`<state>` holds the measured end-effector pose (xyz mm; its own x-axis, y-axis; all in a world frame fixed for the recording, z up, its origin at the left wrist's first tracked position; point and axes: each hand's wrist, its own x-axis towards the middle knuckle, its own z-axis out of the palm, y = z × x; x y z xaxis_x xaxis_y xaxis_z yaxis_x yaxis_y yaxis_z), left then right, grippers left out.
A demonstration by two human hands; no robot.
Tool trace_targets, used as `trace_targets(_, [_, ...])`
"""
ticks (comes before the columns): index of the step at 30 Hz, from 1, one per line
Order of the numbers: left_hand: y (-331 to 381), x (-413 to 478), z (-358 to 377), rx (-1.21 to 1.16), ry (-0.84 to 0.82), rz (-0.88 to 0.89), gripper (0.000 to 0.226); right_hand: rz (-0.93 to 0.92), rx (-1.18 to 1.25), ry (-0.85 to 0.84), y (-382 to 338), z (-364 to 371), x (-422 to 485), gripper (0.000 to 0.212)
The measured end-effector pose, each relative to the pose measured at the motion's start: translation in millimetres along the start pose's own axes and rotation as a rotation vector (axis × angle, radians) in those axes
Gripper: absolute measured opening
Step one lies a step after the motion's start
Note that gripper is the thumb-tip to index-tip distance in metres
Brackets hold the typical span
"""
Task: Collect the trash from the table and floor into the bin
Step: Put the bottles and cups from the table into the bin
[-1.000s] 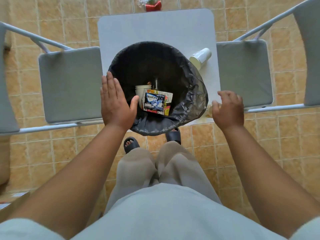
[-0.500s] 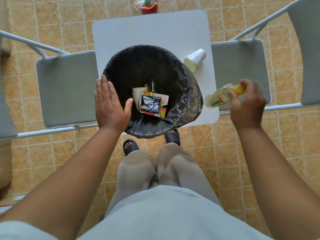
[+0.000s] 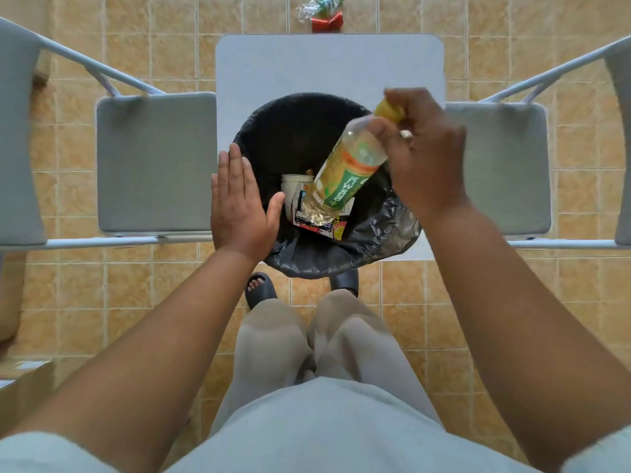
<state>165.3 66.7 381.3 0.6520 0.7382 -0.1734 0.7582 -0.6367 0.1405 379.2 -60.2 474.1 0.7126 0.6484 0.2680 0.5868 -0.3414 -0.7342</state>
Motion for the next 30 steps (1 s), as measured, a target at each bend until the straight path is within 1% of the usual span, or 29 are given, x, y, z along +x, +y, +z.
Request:
trace_targets(2, [-0.3,0.2,0.0,-0.001,-0.004,0.0,0.078,0.019,-0.034,-0.225,3.3,39.4,-4.1,0.031])
trace_targets(3, [-0.3,0.2,0.2,0.0,-0.006,0.0,0.078,0.014,-0.069,-0.313,6.6,56.9,-6.7,0.032])
trace_targets(5, [-0.6,0.0,0.9,0.001,-0.007,0.001,0.078,0.017,-0.156,-0.43,14.5,86.3,-9.6,0.032])
trace_targets(9, [-2.2,-1.4,3.7,0.018,-0.002,0.011,0.078,0.12,-0.257,-0.553,30.1,123.6,-3.8,0.026])
trace_targets(12, [-3.1,-1.4,3.9,0.021,0.004,0.018,0.078,0.21,-0.289,-0.59,37.1,137.2,0.4,0.028])
trace_targets(13, [-2.8,-1.1,3.7,0.022,0.004,0.019,0.079,0.222,-0.299,-0.593,37.7,138.7,-0.6,0.034])
trace_targets(15, [-1.6,0.0,3.3,0.014,0.002,0.015,0.079,0.188,-0.339,-0.582,36.9,135.9,-6.4,0.048])
trace_targets(17, [-0.9,0.5,3.2,0.016,0.0,0.007,0.079,0.108,-0.349,-0.52,35.2,125.3,-11.6,0.051])
trace_targets(19, [-1.0,-0.1,3.3,0.016,-0.003,0.012,0.079,0.025,-0.295,-0.408,35.4,108.4,-12.3,0.044])
trace_targets(22, [-0.6,-0.3,3.0,0.017,-0.008,0.015,0.079,-0.048,-0.17,-0.126,38.4,76.5,-1.8,0.029])
trace_targets(24, [-0.1,0.3,2.8,0.021,-0.009,0.013,0.08,-0.043,-0.147,0.035,51.3,56.9,11.9,0.023])
trace_targets(25, [-0.2,0.6,2.4,0.021,-0.009,0.013,0.08,-0.023,-0.162,0.072,61.5,48.5,20.4,0.023])
trace_targets(27, [0.4,0.6,2.4,0.02,-0.008,0.014,0.08,0.038,-0.242,0.061,88.5,35.4,37.8,0.027])
trace_targets(28, [0.4,0.6,2.4,0.018,-0.006,0.015,0.08,0.087,-0.302,0.009,104.1,32.7,45.2,0.029])
trace_targets(30, [0.9,1.0,3.6,0.016,-0.006,0.015,0.081,0.219,-0.435,-0.168,138.9,35.0,57.3,0.034])
